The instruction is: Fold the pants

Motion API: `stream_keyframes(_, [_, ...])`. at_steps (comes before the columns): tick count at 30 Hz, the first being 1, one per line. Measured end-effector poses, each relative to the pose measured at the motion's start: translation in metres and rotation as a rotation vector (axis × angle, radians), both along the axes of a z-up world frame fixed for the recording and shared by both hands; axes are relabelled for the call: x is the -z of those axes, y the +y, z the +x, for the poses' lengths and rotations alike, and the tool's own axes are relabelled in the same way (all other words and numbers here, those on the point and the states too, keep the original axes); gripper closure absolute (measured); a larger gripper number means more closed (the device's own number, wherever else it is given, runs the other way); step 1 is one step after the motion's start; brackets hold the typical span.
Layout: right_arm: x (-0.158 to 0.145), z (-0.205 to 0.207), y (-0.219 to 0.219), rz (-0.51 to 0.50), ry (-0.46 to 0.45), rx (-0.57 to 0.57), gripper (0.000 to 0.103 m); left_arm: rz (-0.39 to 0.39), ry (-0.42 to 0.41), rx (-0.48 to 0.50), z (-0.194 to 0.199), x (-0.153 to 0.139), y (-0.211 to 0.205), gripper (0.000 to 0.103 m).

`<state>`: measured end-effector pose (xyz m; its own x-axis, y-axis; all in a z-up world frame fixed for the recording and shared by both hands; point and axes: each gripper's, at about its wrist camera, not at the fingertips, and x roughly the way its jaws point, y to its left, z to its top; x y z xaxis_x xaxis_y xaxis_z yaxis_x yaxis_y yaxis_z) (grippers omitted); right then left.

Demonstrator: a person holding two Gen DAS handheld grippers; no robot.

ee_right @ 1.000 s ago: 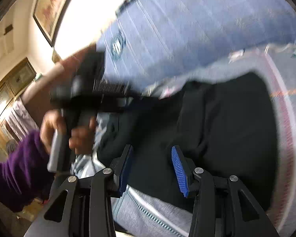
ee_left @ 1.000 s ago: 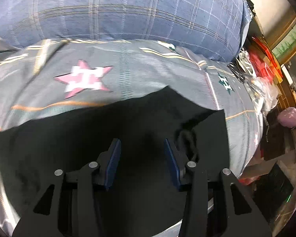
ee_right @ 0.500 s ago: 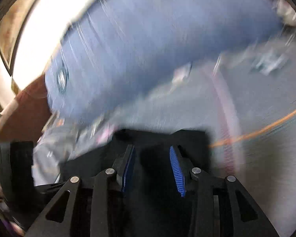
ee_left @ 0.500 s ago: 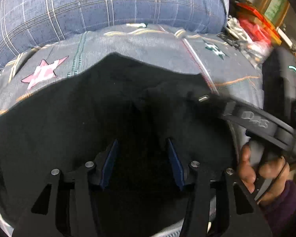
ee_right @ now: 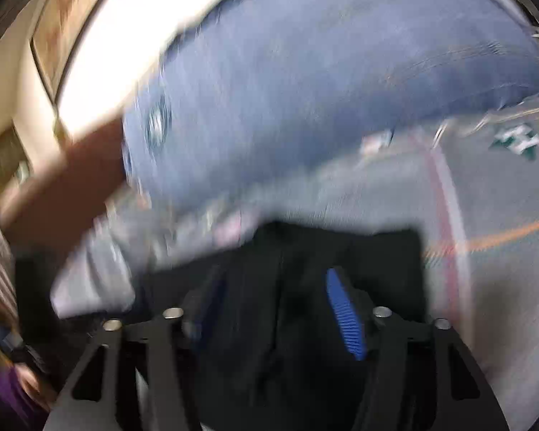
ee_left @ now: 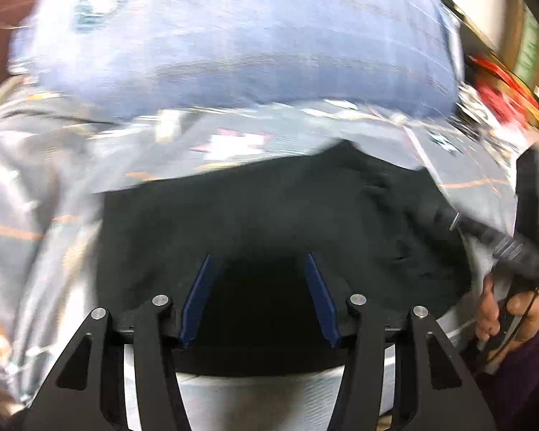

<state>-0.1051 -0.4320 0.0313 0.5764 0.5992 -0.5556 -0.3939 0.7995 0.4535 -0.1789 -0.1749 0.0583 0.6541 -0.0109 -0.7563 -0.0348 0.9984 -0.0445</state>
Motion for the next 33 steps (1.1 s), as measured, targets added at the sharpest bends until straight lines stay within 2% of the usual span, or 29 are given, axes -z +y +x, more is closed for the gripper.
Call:
stream_keyframes(1, [0.015, 0.002, 0.017, -0.112, 0.064, -0.013, 0.039, 0.015, -0.022, -0.047, -0.010, -0.001, 0.014, 0.051])
stream_keyframes(2, [0.017, -0.002, 0.025, -0.163, 0.026, -0.006, 0.040, 0.016, -0.046, -0.097, -0.020, -0.002, 0.030, 0.050])
stream_keyframes(3, [0.013, -0.013, 0.037, -0.243, -0.060, -0.003, 0.037, 0.006, -0.063, -0.138, -0.026, -0.001, 0.042, 0.050])
stream_keyframes(4, [0.014, -0.015, 0.045, -0.301, -0.069, -0.011, 0.036, -0.006, -0.074, -0.174, -0.033, 0.000, 0.054, 0.049])
stream_keyframes(6, [0.017, -0.021, 0.050, -0.330, -0.109, -0.001, 0.034, -0.063, -0.096, -0.251, -0.043, 0.005, 0.077, 0.047])
stream_keyframes(7, [0.018, -0.022, 0.050, -0.323, -0.111, 0.009, 0.034, -0.095, -0.102, -0.279, -0.047, 0.007, 0.086, 0.042])
stream_keyframes(8, [0.017, -0.022, 0.048, -0.316, -0.100, 0.014, 0.034, -0.135, -0.103, -0.309, -0.049, 0.012, 0.097, 0.036])
stream_keyframes(9, [0.014, -0.020, 0.047, -0.301, -0.065, 0.024, 0.034, -0.163, -0.108, -0.324, -0.051, 0.016, 0.103, 0.035])
stream_keyframes(11, [0.008, -0.018, 0.042, -0.257, 0.006, 0.044, 0.032, -0.218, -0.132, -0.333, -0.052, 0.024, 0.110, 0.035])
stream_keyframes(13, [-0.006, -0.014, 0.045, -0.251, 0.044, 0.042, 0.032, -0.228, -0.177, -0.315, -0.053, 0.031, 0.109, 0.035])
stream_keyframes(15, [-0.030, -0.012, 0.071, -0.289, 0.009, -0.029, 0.032, -0.233, -0.186, -0.307, -0.051, 0.038, 0.107, 0.035])
stream_keyframes(17, [-0.053, -0.006, 0.110, -0.318, -0.027, -0.117, 0.032, -0.305, -0.191, -0.293, -0.050, 0.042, 0.112, 0.035])
stream_keyframes(21, [-0.071, 0.012, 0.196, -0.332, -0.001, -0.278, 0.032, -0.370, -0.161, -0.305, -0.044, 0.049, 0.119, 0.035])
stream_keyframes(23, [-0.069, 0.025, 0.246, -0.323, 0.064, -0.360, 0.033, -0.399, -0.138, -0.320, -0.041, 0.054, 0.125, 0.034])
stream_keyframes(25, [-0.066, 0.033, 0.279, -0.336, 0.100, -0.398, 0.034, -0.402, -0.084, -0.321, -0.037, 0.062, 0.127, 0.034])
stream_keyframes(26, [-0.064, 0.037, 0.296, -0.346, 0.106, -0.417, 0.034, -0.429, -0.055, -0.320, -0.033, 0.069, 0.129, 0.034])
stream_keyframes(28, [-0.052, 0.045, 0.330, -0.418, 0.141, -0.433, 0.034, -0.406, -0.085, -0.327, -0.031, 0.067, 0.126, 0.033])
stream_keyframes(31, [-0.028, 0.052, 0.360, -0.522, 0.205, -0.440, 0.034, -0.336, -0.061, -0.294, -0.025, 0.067, 0.118, 0.032])
stream_keyframes(33, [-0.016, 0.052, 0.370, -0.600, 0.199, -0.442, 0.034, -0.360, -0.073, -0.296, -0.026, 0.067, 0.119, 0.032])
